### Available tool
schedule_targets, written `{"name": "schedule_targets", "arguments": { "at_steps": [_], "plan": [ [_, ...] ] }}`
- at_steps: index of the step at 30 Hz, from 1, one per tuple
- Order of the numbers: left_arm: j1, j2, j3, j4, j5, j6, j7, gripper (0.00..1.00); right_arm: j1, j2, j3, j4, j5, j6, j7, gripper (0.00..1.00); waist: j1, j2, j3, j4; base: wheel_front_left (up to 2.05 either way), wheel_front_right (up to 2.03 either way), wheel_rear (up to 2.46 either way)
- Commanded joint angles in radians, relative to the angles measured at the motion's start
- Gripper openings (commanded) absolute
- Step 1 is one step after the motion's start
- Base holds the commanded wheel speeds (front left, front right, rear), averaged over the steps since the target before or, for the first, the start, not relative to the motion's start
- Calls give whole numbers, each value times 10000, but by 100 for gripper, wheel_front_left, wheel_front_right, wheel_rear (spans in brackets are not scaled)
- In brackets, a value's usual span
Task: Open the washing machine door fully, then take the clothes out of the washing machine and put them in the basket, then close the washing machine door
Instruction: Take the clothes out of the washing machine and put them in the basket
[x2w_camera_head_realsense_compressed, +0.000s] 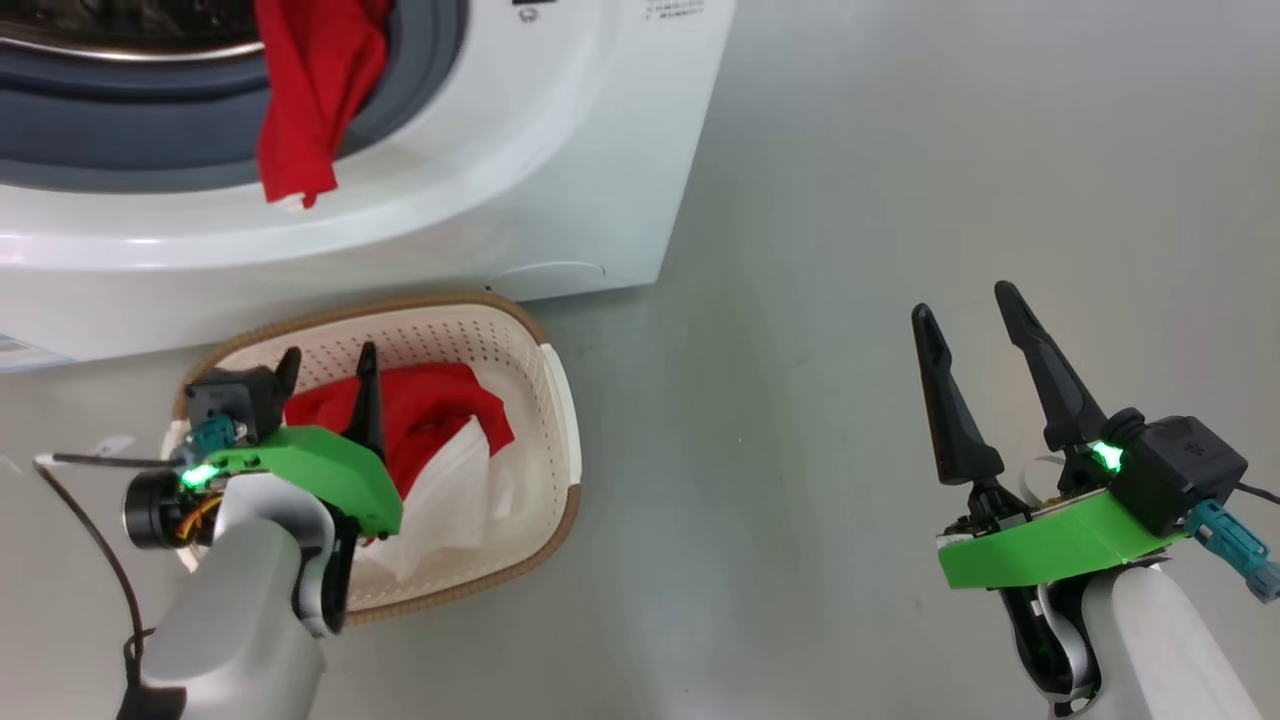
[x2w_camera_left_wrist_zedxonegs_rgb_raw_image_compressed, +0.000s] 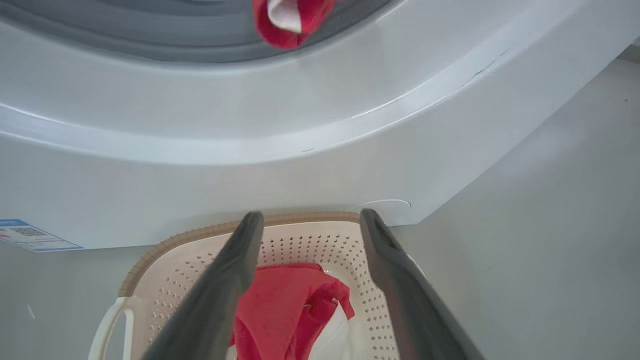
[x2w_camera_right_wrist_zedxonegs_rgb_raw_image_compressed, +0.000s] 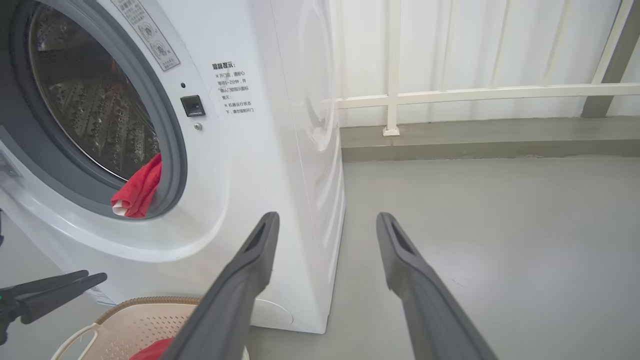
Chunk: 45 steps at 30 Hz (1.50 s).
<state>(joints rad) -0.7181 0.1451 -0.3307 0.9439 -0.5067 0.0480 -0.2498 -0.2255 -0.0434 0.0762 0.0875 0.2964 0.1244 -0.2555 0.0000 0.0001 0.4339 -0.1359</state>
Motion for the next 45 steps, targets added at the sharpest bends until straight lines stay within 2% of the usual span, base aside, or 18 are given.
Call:
{"name": "schedule_targets", "arguments": {
  "at_steps": [1,5,15,27,33,45],
  "plan": [
    [298,357,384,-480,125,162,-118,100,204,-68,149,-177,-103,63,-63,100,0,-1,-322,164,0,0,0],
    [1003,288,751,-1710,469,395,-119,100,332,-68,138,-93,-112,63,-63,100,0,-1,-755,252,0,0,0],
    [2831,34,1471,-4296,1129,596,-119,100,810,-68,27,82,-209,63,-63,100,0,-1,-1865,356,0,0,0],
    [4665,-36,2045,-7170,2165,724,-120,100,1505,-68,-415,-64,-619,63,-63,100,0,-1,-2711,405,0,0,0],
    [5435,1,2084,-8074,2451,865,-120,100,1825,-68,-723,-262,-881,63,-63,100,0,-1,-2976,397,0,0,0],
    [6748,13,2139,-9227,2259,1200,267,100,2419,-68,-1030,-687,-914,63,-63,100,0,-1,-3278,279,0,0,0]
  ]
}}
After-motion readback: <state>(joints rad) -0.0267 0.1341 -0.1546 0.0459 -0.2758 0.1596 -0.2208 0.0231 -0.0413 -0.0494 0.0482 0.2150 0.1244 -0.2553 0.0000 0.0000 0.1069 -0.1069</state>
